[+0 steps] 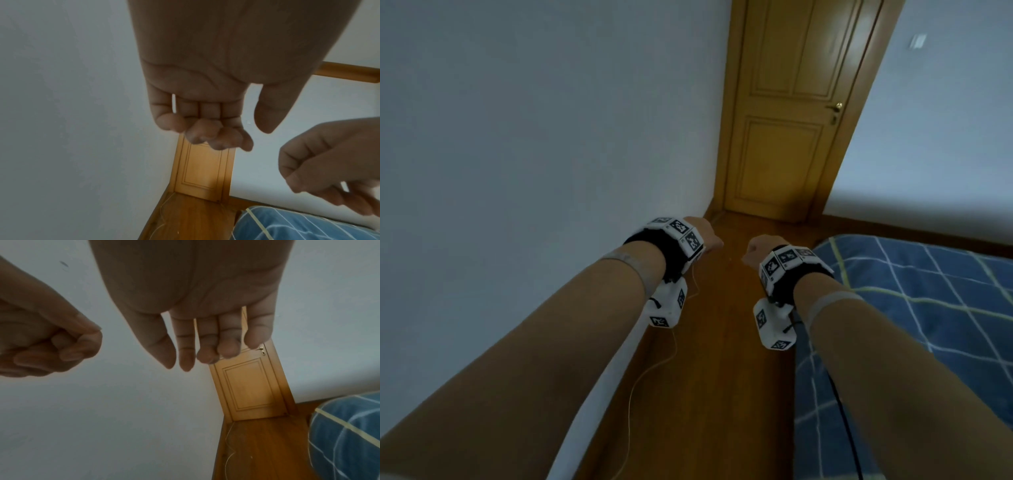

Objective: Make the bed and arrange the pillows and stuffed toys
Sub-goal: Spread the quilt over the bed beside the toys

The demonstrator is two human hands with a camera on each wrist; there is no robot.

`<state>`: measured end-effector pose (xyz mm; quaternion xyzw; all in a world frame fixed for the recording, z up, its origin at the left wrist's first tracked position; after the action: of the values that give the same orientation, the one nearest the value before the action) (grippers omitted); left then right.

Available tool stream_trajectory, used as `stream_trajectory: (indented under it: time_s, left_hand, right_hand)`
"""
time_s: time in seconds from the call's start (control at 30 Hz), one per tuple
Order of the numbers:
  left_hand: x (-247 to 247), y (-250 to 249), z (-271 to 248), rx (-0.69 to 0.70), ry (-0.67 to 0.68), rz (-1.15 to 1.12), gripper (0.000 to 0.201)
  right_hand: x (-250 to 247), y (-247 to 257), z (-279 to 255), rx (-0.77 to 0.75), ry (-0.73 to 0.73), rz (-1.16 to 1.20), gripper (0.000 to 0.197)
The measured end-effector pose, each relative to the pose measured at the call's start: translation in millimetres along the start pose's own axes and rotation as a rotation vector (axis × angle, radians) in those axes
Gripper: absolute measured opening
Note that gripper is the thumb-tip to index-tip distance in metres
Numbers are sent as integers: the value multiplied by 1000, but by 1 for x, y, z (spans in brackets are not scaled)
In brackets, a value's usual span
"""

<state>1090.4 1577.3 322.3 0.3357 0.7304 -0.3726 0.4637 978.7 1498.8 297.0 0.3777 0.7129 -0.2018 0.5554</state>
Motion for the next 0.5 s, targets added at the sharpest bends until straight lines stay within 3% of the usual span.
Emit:
stream_trajectory:
  time_s: [0.27, 0.5]
  left_hand:
    - [-67, 7, 226, 50, -24, 41, 26]
    - [-118, -35, 440, 119, 28, 66, 40]
  right_hand:
    - [-80, -26, 197, 103, -7, 0, 39]
    - [-151, -88, 397, 154, -19, 49, 32]
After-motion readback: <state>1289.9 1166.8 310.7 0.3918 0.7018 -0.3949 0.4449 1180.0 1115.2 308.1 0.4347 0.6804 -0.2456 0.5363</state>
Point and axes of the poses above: each hand's wrist, its own z-axis towards the middle knuckle, its own x-axis out of the palm, y = z × x, the point moved 3 cm from there along z, towards the middle knuckle, and after that the axes turned 2 degrees about y, right-handed, at the moved point
